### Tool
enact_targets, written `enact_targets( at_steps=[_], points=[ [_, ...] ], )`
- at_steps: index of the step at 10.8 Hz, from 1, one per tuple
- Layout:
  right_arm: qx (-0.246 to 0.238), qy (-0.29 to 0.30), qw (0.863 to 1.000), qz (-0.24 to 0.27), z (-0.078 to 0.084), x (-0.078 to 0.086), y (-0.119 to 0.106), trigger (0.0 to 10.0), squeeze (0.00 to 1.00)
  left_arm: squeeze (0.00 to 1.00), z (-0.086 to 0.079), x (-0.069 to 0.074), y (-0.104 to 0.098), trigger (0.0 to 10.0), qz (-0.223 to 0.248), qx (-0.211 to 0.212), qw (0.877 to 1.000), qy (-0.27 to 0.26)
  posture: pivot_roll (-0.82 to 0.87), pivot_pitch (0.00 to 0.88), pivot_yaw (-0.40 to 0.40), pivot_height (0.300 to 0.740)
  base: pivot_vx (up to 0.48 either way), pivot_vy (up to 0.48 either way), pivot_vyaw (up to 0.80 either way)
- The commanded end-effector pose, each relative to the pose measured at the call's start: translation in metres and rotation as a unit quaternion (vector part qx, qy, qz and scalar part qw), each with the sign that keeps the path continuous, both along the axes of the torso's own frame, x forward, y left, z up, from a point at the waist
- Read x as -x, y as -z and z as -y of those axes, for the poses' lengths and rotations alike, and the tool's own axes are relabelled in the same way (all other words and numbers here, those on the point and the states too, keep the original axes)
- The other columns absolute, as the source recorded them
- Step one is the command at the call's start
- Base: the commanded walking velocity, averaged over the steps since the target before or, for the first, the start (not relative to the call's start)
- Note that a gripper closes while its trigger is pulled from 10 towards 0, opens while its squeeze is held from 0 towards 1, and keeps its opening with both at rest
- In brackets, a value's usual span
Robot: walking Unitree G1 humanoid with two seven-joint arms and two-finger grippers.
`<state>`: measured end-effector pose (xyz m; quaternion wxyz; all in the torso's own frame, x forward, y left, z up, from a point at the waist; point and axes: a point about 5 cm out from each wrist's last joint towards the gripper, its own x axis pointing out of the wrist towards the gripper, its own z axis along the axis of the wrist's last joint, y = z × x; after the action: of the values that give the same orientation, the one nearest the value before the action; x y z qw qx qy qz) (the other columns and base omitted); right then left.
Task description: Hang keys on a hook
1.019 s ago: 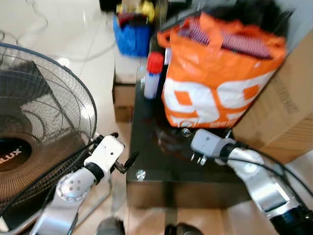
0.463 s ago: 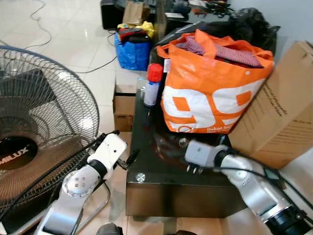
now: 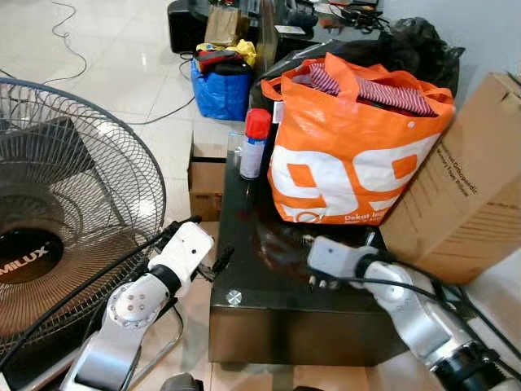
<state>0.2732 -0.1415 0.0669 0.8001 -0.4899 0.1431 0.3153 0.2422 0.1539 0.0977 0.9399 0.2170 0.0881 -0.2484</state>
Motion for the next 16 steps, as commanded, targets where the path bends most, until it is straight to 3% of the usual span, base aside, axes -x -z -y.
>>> enact_targets(
  at_steps=[1, 3, 4, 5, 6, 7, 8, 9, 12, 13, 14, 15, 16],
  points=[
    [0.006, 0.009, 1.0, 0.01, 0.006, -0.003, -0.003, 0.0, 0.0, 0.0, 0.003, -0.001, 0.001, 10.0, 0.002, -0.004, 1.0, 0.006, 0.03, 0.0, -0.107, 0.74, 0.0, 0.0, 0.0],
    [0.045, -0.001, 0.999, 0.019, 0.009, -0.004, -0.001, 0.0, 0.0, 0.0, 0.002, -0.001, 0.002, 10.0, 0.002, -0.006, 1.0, 0.006, 0.03, 0.0, -0.108, 0.74, 0.0, 0.0, 0.0],
    [-0.136, 0.058, 0.989, -0.005, -0.007, -0.008, -0.013, 0.0, 0.0, 0.0, 0.002, -0.001, 0.001, 10.0, 0.003, -0.006, 1.0, 0.005, 0.03, 0.0, -0.106, 0.74, 0.0, 0.0, 0.0],
    [-0.293, 0.087, 0.952, -0.024, -0.021, -0.012, -0.033, 0.0, 0.0, 0.0, 0.002, -0.001, 0.002, 10.0, 0.003, -0.005, 1.0, 0.006, 0.02, 0.0, -0.105, 0.74, 0.0, 0.0, 0.0],
    [-0.22, 0.051, 0.974, -0.016, -0.023, -0.011, -0.03, 0.0, 0.0, 0.0, 0.003, -0.002, 0.002, 10.0, 0.002, -0.005, 1.0, 0.007, 0.02, 0.0, -0.105, 0.74, 0.0, 0.0, 0.0],
    [0.01, -0.066, 0.998, 0.007, -0.013, -0.001, -0.006, 0.0, 0.0, 0.0, 0.004, -0.002, 0.002, 10.0, 0.002, -0.004, 1.0, 0.009, 0.02, 0.0, -0.103, 0.74, 0.0, 0.0, 0.0],
    [-0.041, -0.01, 0.999, -0.008, -0.007, -0.004, -0.005, 0.0, 0.0, 0.0, 0.005, -0.003, 0.002, 10.0, 0.003, -0.004, 1.0, 0.01, 0.02, 0.0, -0.105, 0.74, 0.0, 0.0, 0.0],
    [-0.039, -0.008, 0.999, -0.006, -0.007, -0.005, -0.006, 0.0, 0.0, 0.0, 0.005, -0.003, 0.001, 10.0, 0.003, -0.004, 1.0, 0.01, 0.02, 0.0, -0.104, 0.74, 0.0, 0.0, 0.0],
    [0.022, -0.006, 1.0, 0.002, 0.004, -0.008, -0.005, 0.0, 0.0, 0.0, 0.005, -0.002, 0.003, 10.0, -0.004, -0.007, 1.0, 0.016, 0.02, 0.0, -0.102, 0.74, 0.0, 0.0, 0.0],
    [-0.018, 0.016, 1.0, -0.009, 0.008, -0.009, -0.006, 0.0, 0.0, 0.0, 0.005, 0.0, 0.005, 10.0, -0.014, -0.007, 1.0, 0.026, 0.02, 0.0, -0.104, 0.74, 0.0, 0.0, 0.0],
    [-0.117, 0.055, 0.992, -0.017, 0.006, -0.009, -0.013, 0.0, 0.0, 0.0, 0.006, 0.001, 0.004, 10.0, -0.013, 0.001, 1.0, 0.024, 0.03, 0.0, -0.107, 0.74, 0.0, 0.0, 0.0],
    [-0.27, 0.114, 0.956, -0.027, 0.004, -0.006, -0.029, 0.0, 0.0, 0.0, 0.004, 0.001, -0.001, 10.0, -0.007, 0.028, 1.0, 0.009, 0.02, 0.0, -0.105, 0.74, 0.0, 0.0, 0.0],
    [-0.398, 0.178, 0.899, -0.044, 0.011, 0.001, -0.04, 0.0, 0.0, 0.0, 0.004, 0.002, -0.009, 10.0, 0.005, 0.07, 0.997, -0.009, 0.02, 0.0, -0.108, 0.74, 0.0, 0.0, 0.0]
  ],
)
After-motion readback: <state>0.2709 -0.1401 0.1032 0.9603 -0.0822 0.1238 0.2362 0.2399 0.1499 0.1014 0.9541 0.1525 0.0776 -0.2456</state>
